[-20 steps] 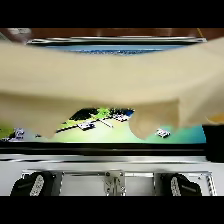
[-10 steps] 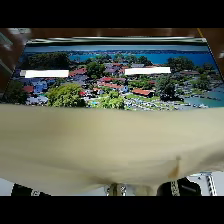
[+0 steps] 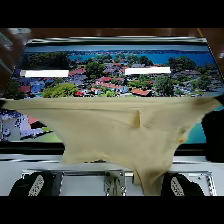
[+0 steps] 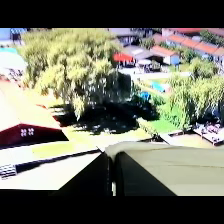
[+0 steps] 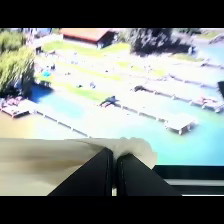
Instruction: Fold the shirts.
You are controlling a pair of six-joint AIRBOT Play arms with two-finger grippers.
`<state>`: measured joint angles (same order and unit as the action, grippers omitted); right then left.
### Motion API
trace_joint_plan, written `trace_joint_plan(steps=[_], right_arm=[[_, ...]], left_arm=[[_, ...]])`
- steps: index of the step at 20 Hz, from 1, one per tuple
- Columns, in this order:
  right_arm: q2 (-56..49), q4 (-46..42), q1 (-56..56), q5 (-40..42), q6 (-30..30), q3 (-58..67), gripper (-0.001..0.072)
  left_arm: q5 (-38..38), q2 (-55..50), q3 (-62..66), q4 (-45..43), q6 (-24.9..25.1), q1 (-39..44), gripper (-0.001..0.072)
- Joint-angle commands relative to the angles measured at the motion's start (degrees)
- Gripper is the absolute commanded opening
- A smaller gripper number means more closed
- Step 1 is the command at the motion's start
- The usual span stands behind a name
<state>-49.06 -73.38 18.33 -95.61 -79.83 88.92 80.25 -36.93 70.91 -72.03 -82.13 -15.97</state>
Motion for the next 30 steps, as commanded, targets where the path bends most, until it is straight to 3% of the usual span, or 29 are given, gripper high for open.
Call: trace_joint_plan(steps=[1,5,8,12,14,18,22,26,28,30], right_arm=[[-14.7,6.7,-2.6,11.3,-0.3,-3.7,0.0066],[-30.2,9.5,-10.8,37.5,-3.0,-3.7,0.0066],[-38.6,7.8,-17.0,52.4,-2.6,-3.7,0.0066],[-45.6,-1.3,-22.2,66.2,-2.6,-3.7,0.0066],[-47.5,-1.7,-21.9,69.3,-4.2,-3.7,0.0066],[-50.2,-1.7,-17.5,65.7,-8.7,-3.7,0.0066],[-52.7,-1.7,-14.8,56.6,-8.7,-3.7,0.0066],[-52.9,-1.7,-14.9,55.1,-8.5,-3.7,0.0066],[-51.8,-3.0,-14.8,50.8,-8.5,-3.7,0.0067],[-50.1,-6.3,-14.9,41.4,-8.5,-3.7,0.0066]], left_arm=[[-10.5,-12.8,-8.5,2.7,1.5,0.1,0.0043],[-28.3,-28.5,-4.7,11.0,5.4,2.2,0.0044],[-34.3,-37.8,-1.2,16.3,5.7,4.9,0.0044],[-44.6,-46.2,-0.5,16.7,8.0,7.8,0.0044],[-47.6,-49.3,-0.5,17.5,8.0,7.7,0.0044],[-46.1,-53.9,-0.6,17.4,8.0,7.6,0.0044],[-41.5,-56.4,-0.6,17.5,8.0,7.7,0.0044],[-38.0,-57.0,-0.5,17.7,8.0,7.8,0.0044],[-33.7,-57.0,0.4,17.6,8.0,7.8,0.0044],[-25.7,-57.0,1.9,17.4,9.8,7.7,0.0043]])
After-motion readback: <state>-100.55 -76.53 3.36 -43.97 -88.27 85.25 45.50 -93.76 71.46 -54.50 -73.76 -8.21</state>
